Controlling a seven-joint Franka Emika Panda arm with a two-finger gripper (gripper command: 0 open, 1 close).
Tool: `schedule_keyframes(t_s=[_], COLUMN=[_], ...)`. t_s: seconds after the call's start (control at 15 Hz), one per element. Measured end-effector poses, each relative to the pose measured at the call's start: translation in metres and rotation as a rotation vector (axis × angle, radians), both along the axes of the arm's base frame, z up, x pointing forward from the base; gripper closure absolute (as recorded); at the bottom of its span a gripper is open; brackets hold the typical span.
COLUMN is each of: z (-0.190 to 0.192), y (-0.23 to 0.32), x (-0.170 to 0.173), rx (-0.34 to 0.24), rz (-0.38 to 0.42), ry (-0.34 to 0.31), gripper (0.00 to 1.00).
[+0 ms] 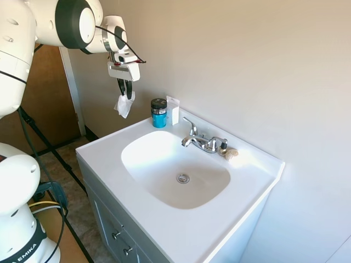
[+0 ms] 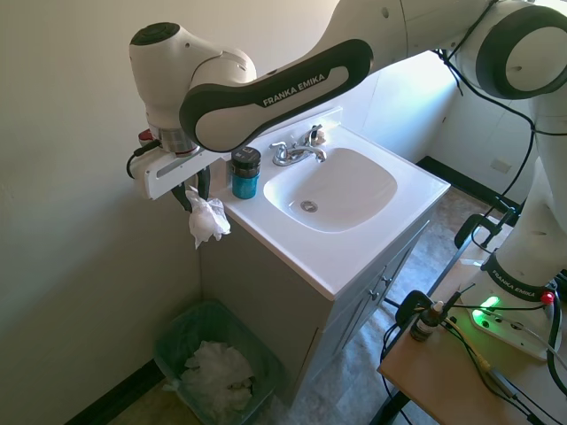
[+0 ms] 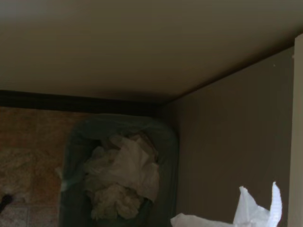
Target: Throw the tissue in the trash bin
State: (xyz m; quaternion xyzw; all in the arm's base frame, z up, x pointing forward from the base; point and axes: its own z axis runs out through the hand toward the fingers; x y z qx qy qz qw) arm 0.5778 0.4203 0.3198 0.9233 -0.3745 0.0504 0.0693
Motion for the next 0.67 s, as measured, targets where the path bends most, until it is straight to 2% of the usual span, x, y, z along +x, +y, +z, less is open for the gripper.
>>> schedule_keyframes(t_s=[0.33,0.53,0.67], z=[0.009,0.031,0.059], y=[0.014,0.016,0.014], x=[-0.007,-0.001,-0.001], rx=[-0.012,0.010,0.027], rz=[0.015,0.011,0.010], ry=[0.007,-0.025,-0.060], gripper=[0.00,0.00,0.00])
